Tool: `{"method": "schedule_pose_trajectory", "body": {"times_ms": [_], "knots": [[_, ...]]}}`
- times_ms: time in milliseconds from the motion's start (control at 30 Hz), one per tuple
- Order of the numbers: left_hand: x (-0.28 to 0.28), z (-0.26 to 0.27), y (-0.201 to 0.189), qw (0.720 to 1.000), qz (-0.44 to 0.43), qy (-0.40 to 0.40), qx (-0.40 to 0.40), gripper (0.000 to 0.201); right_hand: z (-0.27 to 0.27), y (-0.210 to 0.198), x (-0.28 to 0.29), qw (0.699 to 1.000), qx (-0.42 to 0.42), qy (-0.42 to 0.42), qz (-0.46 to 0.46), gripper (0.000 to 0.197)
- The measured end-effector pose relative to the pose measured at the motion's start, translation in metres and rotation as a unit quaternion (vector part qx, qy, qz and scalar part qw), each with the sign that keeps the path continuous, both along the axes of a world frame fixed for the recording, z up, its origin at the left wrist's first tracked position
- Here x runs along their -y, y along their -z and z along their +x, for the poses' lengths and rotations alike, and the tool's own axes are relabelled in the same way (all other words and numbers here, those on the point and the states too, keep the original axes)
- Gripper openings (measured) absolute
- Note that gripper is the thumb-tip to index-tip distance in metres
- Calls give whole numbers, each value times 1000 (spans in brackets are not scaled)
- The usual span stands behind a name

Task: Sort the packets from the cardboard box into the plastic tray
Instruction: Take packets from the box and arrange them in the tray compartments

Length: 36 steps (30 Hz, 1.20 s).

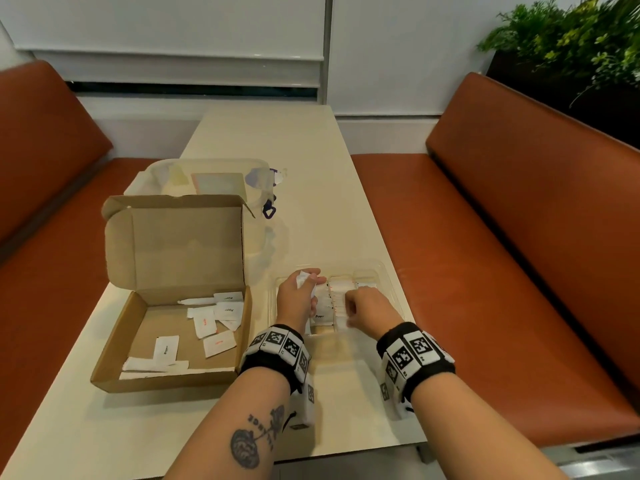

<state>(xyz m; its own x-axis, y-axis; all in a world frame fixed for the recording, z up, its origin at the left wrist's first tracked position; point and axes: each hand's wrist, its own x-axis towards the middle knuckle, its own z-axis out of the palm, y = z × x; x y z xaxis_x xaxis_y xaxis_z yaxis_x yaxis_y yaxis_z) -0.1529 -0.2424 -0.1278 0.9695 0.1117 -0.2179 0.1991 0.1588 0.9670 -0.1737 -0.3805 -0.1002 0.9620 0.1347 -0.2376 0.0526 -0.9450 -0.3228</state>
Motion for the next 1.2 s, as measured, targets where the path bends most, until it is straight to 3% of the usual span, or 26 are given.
{"method": "schedule_pose_trajectory", "body": {"times_ms": [100, 567, 800, 1000, 1200], "knots": [[-1, 0, 1, 1000, 1, 1, 0, 13, -4, 6, 2, 999, 15, 12, 35, 39], [-1, 2, 2, 1000, 2, 15, -12, 15, 1, 12, -4, 999, 27, 44, -5, 43], [-1, 3, -4, 991, -116, 20, -65, 24, -2, 11, -2, 997, 41, 53, 25, 39], [-5, 3, -12, 963, -254, -40, -81, 23, -3, -4, -19, 968, 142, 90, 185, 20], [-6, 5, -22, 951, -296, -65, -66, 23, -4, -14, -45, 920, 29, 141, 364, 18]]}}
